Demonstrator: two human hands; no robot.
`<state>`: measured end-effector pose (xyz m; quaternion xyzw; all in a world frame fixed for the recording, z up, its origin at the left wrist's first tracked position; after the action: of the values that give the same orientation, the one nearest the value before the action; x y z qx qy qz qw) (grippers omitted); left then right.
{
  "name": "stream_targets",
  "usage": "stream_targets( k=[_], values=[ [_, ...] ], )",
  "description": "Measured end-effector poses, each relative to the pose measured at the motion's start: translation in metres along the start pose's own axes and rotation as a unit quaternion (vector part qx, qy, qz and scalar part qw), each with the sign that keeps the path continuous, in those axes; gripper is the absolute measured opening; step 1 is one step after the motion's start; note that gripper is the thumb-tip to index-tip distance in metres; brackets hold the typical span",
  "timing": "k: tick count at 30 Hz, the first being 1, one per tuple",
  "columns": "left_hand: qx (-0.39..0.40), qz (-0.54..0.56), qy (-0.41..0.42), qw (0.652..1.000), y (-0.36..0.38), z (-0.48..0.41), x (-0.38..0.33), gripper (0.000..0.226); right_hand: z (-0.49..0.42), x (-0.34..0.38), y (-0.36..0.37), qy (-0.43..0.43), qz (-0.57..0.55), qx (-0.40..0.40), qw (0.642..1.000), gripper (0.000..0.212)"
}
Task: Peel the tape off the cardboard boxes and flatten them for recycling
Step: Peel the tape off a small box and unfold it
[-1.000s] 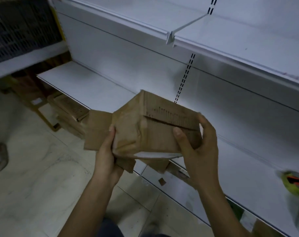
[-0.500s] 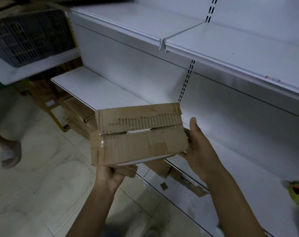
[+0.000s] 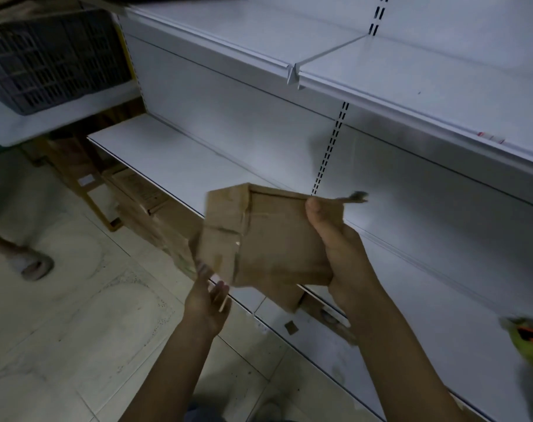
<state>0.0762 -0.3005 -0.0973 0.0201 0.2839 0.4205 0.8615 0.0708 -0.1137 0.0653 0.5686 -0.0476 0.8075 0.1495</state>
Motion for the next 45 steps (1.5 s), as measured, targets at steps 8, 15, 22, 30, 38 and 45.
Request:
stream_targets(
  k=[8, 15, 22, 30, 38, 45],
  values=[
    [-0.024, -0.113, 0.414, 0.903, 0.017, 0.068, -0.048, 0.042, -0.018, 0.016, -0.009, -0.168, 0.119, -0.003, 0.978, 0.025],
    [0.197, -0.396, 0.655, 0.613, 0.075, 0.128, -0.07, 0.094, -0.008, 0.046, 0.014, -0.203, 0.412, 0.064, 0.886, 0.046],
    [0.25, -0.395, 0.729, 0.5, 0.092, 0.15, -0.072, 0.096, -0.011, 0.076, 0.04, -0.378, 0.481, 0.071, 0.788, 0.063],
    [0.244, -0.478, 0.669, 0.514, 0.094, 0.151, -0.104, 0.077, -0.006, 0.112, 0.073, -0.563, 0.489, 0.034, 0.666, 0.059],
    [0.24, -0.435, 0.746, 0.443, 0.106, 0.175, -0.121, 0.048, 0.011, 0.127, 0.117, -0.763, 0.326, 0.023, 0.557, 0.056],
    [0.333, -0.364, 0.475, 0.729, 0.098, 0.184, -0.13, 0.019, 0.038, 0.14, 0.159, -0.79, 0.249, 0.019, 0.56, 0.031]
  ],
)
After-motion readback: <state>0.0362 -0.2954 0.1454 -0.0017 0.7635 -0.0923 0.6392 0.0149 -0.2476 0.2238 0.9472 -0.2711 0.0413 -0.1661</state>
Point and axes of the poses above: each hand's wrist, its own z-axis away from the middle knuckle, its own y-axis out of the palm, x = y × z, the point moved 5 cm from there along -z, towards the middle knuckle, and after that the axes turned 8 degrees about -x, right-handed, at the moved point
